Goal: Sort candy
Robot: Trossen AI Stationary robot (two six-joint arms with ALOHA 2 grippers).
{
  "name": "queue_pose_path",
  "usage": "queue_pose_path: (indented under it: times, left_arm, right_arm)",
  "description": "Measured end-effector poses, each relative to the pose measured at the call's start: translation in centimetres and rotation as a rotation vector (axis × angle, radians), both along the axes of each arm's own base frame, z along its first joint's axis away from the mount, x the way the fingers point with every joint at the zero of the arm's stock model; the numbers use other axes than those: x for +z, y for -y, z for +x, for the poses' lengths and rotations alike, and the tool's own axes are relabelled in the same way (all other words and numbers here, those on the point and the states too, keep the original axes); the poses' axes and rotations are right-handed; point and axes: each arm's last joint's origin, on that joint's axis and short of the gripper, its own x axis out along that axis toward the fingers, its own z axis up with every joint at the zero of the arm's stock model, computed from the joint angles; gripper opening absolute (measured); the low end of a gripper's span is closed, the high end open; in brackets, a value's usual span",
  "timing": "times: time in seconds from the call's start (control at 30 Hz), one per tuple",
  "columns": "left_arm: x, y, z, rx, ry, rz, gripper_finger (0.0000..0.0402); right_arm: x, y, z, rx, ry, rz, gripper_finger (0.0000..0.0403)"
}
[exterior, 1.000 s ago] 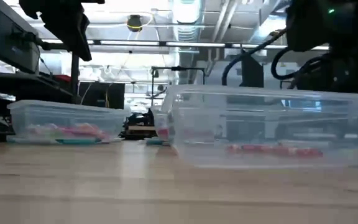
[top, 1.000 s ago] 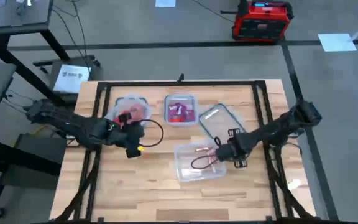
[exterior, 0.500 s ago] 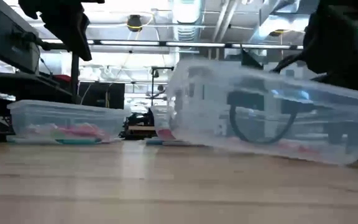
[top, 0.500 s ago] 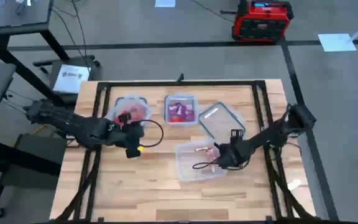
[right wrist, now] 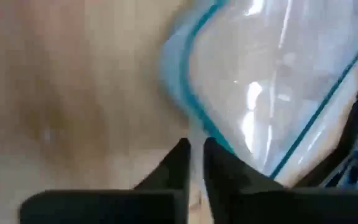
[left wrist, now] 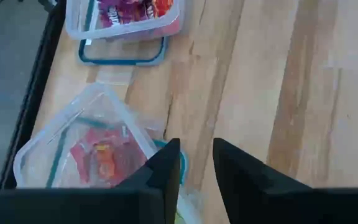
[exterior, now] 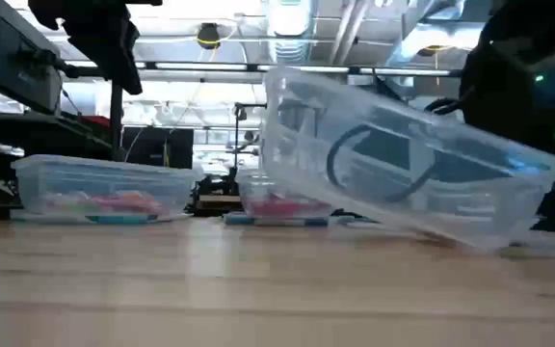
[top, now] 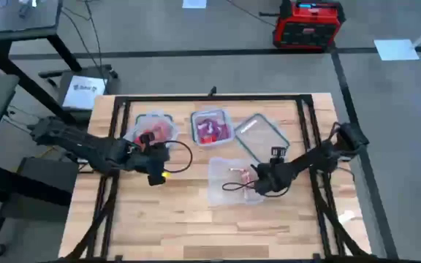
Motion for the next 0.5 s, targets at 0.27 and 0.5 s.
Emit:
queue_pose_path:
  times: [0.27, 0.5]
  left_arm:
    - [0.0, 0.0, 0.0, 0.009, 0.004, -0.006, 0.0082]
    - [0.0, 0.0, 0.0, 0.012, 0.005, -0.009, 0.0082]
  right_arm:
    - [1.8, -0.1, 0.7, -0.034, -0.017, 0.088, 0.0000]
    - [6.7, -1.2, 1.2, -0.030, 0.113, 0.159, 0.0001]
